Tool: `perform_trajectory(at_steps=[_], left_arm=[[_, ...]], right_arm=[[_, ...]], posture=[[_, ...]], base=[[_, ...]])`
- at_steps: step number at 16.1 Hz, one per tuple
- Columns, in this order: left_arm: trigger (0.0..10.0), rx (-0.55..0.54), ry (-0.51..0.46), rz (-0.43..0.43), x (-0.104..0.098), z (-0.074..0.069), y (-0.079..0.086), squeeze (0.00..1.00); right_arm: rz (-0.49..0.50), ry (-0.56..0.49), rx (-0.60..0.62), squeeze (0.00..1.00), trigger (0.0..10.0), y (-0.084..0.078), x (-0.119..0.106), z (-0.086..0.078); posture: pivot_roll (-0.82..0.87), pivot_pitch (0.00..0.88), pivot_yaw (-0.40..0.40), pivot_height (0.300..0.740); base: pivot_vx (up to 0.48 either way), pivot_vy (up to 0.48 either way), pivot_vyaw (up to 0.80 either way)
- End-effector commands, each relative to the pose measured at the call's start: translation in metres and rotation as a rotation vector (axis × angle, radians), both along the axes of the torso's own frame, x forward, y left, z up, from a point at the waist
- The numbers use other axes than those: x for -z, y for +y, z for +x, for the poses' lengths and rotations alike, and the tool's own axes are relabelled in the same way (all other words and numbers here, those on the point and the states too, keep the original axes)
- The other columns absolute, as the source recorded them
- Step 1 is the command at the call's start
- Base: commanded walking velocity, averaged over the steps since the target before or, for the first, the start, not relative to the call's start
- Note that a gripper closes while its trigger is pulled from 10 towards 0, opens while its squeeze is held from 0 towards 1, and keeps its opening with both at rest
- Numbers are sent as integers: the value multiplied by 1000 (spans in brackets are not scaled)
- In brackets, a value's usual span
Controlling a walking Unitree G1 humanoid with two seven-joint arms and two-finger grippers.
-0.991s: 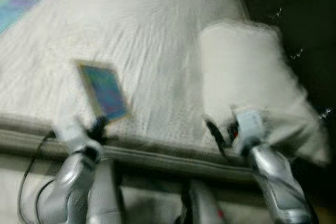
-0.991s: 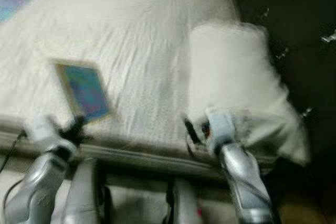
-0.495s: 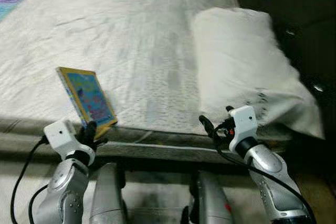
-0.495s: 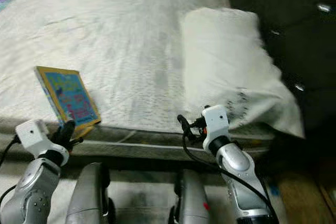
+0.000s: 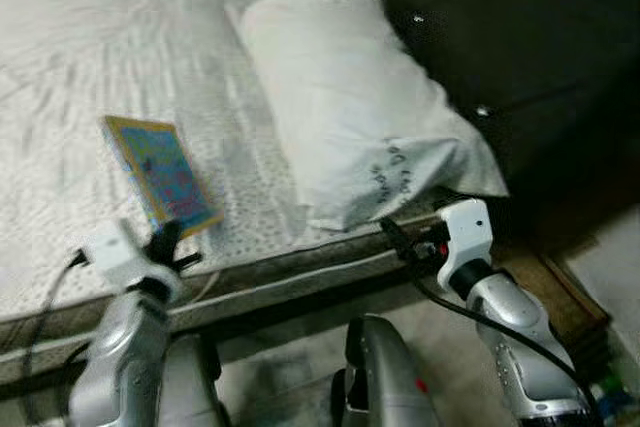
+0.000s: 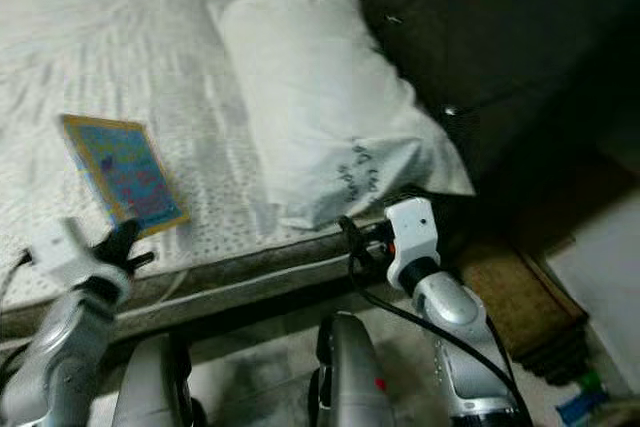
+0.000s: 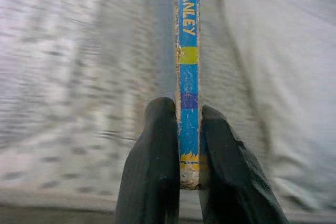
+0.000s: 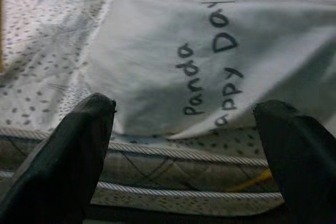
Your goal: Clean up the room
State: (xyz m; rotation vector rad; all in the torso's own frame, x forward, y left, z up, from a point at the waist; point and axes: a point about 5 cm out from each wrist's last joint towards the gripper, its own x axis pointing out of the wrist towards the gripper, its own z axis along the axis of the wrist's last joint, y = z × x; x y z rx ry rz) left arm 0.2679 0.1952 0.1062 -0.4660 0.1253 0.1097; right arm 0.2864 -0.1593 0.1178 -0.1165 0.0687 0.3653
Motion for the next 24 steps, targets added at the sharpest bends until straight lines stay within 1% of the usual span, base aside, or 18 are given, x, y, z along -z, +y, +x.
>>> perform_trajectory(at_steps=[1, 4, 6, 7, 10, 11, 12, 13, 14, 15, 16, 17, 18, 20, 21, 22, 23, 24], left_arm=[[10000, 11, -8, -7, -3, -1, -1, 0], [10000, 14, -38, -20, -14, 2, -5, 0], [10000, 13, -36, -34, -13, 2, -7, 0], [10000, 0, -22, -51, -10, 1, -6, 0], [10000, -52, -22, -65, -10, 3, 1, 0], [10000, -67, -26, -83, -10, 4, 2, 0], [10000, -83, -30, -117, -10, 5, 3, 0], [10000, -73, -32, -151, -9, 7, 2, 0], [10000, -5, -35, -215, -9, 14, -8, 0], [10000, 17, -48, -268, -12, 17, -12, 0], [10000, 41, -42, -309, -12, 19, -15, 0], [10000, 62, -41, -378, -13, 23, -19, 0], [10000, 102, -21, -416, -13, 25, -23, 0], [10000, 160, 1, -442, -12, 28, -27, 0], [10000, 198, 8, -472, -15, 31, -26, 0], [10000, 208, -6, -481, -21, 34, -19, 0], [10000, 235, 2, -463, -26, 35, -15, 0], [10000, 238, 5, -464, -26, 35, -14, 0]], right_arm=[[-1, -1, 12, 0, 10000, -2, 2, -1], [15, -4, 7, 0, 10000, -1, 1, 0], [16, -7, 5, 0, 10000, 1, 1, 0], [17, -10, 6, 0, 10000, 1, 1, 1], [13, -13, 3, 0, 10000, 2, 1, 1], [11, -13, 3, 0, 10000, 2, 1, 1], [10, -16, 3, 0, 10000, 2, 1, 2], [14, -22, 3, 0, 10000, 2, 0, 2], [9, -19, 12, 0, 10000, 0, 0, 2], [5, -19, 13, 0, 10000, 0, 0, 2], [2, -20, 13, 0, 10000, -1, 0, 2], [-3, -22, 15, 0, 10000, -2, 0, 1], [-7, -23, 18, 0, 10000, -4, 0, 0], [-12, -24, 23, 0, 10000, -5, 0, -1], [-14, -25, 26, 0, 10000, -7, 0, -1], [-18, -25, 30, 0, 10000, -8, 0, -2], [-21, -24, 33, 0, 10000, -10, 0, -3], [-22, -24, 34, 0, 10000, -10, 1, -3]], posture=[[-94, 206, -89, 581], [-91, 203, -87, 576], [-89, 199, -85, 551], [-90, 198, -84, 541], [-88, 194, -83, 541], [-89, 194, -82, 541], [-91, 194, -81, 527], [-94, 194, -83, 523], [-101, 195, -86, 523], [-107, 196, -87, 523], [-107, 196, -87, 523], [-113, 192, -88, 523], [-117, 191, -89, 523], [-121, 189, -90, 523], [-126, 187, -92, 523], [-125, 185, -92, 523], [-125, 183, -93, 523], [-123, 182, -95, 523]], base=[[0, 0, 0], [0, 0, 0], [0, 0, 0], [0, 0, 0], [0, 0, 0], [0, 0, 0], [0, 0, 0], [0, 0, 0], [0, 0, 0], [0, 0, 0], [0, 0, 0], [0, 0, 0], [0, 0, 0], [0, 0, 0], [0, 0, 0], [0, 0, 0], [0, 0, 0], [0, 0, 0]])
